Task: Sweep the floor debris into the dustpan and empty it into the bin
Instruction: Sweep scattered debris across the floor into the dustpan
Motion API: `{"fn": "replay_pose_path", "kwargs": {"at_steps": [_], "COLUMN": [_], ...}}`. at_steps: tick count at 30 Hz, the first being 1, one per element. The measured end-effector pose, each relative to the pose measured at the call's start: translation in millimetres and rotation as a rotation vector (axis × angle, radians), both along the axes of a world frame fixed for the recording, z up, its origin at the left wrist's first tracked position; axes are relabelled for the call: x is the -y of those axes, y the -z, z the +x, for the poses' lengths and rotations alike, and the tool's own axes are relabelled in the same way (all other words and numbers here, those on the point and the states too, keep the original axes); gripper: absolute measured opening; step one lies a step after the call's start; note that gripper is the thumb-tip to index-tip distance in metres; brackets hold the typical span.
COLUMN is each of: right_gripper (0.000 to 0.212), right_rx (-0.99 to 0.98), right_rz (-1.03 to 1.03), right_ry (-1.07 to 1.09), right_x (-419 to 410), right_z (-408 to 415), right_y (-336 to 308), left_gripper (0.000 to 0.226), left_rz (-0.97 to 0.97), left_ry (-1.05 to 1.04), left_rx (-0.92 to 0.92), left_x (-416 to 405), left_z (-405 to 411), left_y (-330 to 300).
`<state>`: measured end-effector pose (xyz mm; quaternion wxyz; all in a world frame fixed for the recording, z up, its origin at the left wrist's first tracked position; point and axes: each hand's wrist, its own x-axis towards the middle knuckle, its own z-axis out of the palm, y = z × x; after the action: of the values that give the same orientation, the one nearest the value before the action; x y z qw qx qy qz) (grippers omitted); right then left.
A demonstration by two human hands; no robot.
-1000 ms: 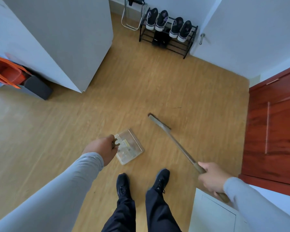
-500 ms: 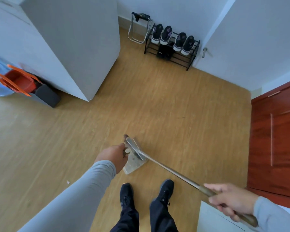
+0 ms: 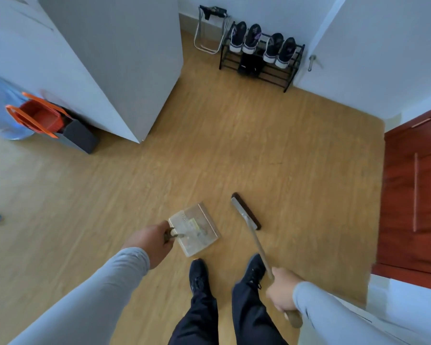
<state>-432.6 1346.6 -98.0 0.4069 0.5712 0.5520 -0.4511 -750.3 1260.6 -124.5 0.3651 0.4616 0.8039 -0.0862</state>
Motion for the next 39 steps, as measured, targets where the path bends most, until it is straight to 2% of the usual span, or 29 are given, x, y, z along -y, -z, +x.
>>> {"fn": "replay_pose_path", "kwargs": {"at_steps": [2, 4, 6, 9, 11, 16, 20, 21, 23, 25, 28, 30, 33, 37, 39], "right_gripper": [0.061, 0.073, 0.081, 0.080, 0.077, 0.071, 0.040, 0.038, 0.054, 0.059, 0.074, 0.070, 0.057, 0.053, 0.036], "right_rx": [-0.020, -0.026, -0.062, -0.114, -0.134, -0.048, 0.092, 0.093, 0.052, -0.027, -0.107, -0.144, -0.149, -0.128, -0.116], "right_rz": [-0.050, -0.170, -0.232, -0.234, -0.219, -0.144, -0.104, -0.095, -0.140, -0.156, -0.242, -0.256, -0.217, -0.103, -0.022], "right_ry": [-0.074, -0.057, 0.071, 0.357, 0.439, 0.262, -0.002, -0.050, -0.024, 0.002, 0.219, 0.355, 0.414, 0.439, 0.457], "right_x": [11.2, 8.6, -5.2, -32.1, -43.3, -36.3, -20.0, -12.2, 4.3, 4.8, -9.5, -21.0, -25.3, -26.1, -24.6], "right_z": [-5.0, -5.5, 4.2, 35.2, 53.5, 57.0, 35.3, 37.2, 37.3, 21.7, 21.0, 37.2, 58.8, 89.2, 100.6], "right_y": [-0.5, -7.3, -17.5, -31.3, -42.6, -44.0, 6.4, 27.0, 42.1, 9.7, -22.2, -38.1, -64.4, -86.5, -91.8], "left_gripper": [0.015, 0.020, 0.022, 0.021, 0.019, 0.019, 0.017, 0.017, 0.016, 0.015, 0.020, 0.028, 0.034, 0.040, 0.041], "left_rz": [0.004, 0.003, 0.007, 0.003, 0.005, 0.028, 0.041, 0.045, 0.041, 0.017, -0.023, -0.023, 0.010, 0.039, 0.063], "left_ry": [0.008, 0.010, 0.008, 0.003, 0.009, -0.007, -0.025, -0.032, -0.032, -0.040, -0.073, -0.090, -0.105, -0.148, -0.183], "left_rx": [-0.010, -0.015, -0.015, -0.022, -0.028, -0.011, -0.010, -0.010, -0.013, -0.015, 0.022, 0.050, 0.041, 0.035, 0.043], "left_x": [-3.6, -7.1, -8.1, -6.4, -4.8, -2.6, -1.7, -1.8, -2.1, -1.5, 1.9, 4.2, 3.9, -0.4, -1.6], "left_z": [0.2, 0.4, -0.3, -3.5, -4.7, -0.6, 0.4, 0.4, 1.5, 3.2, 6.5, 7.4, 4.3, -0.5, -1.7], "left_y": [2.1, 3.5, 5.1, 5.1, 5.4, 6.7, 8.3, 8.2, 7.9, 6.5, 2.4, -3.4, -21.4, -48.4, -61.2]}}
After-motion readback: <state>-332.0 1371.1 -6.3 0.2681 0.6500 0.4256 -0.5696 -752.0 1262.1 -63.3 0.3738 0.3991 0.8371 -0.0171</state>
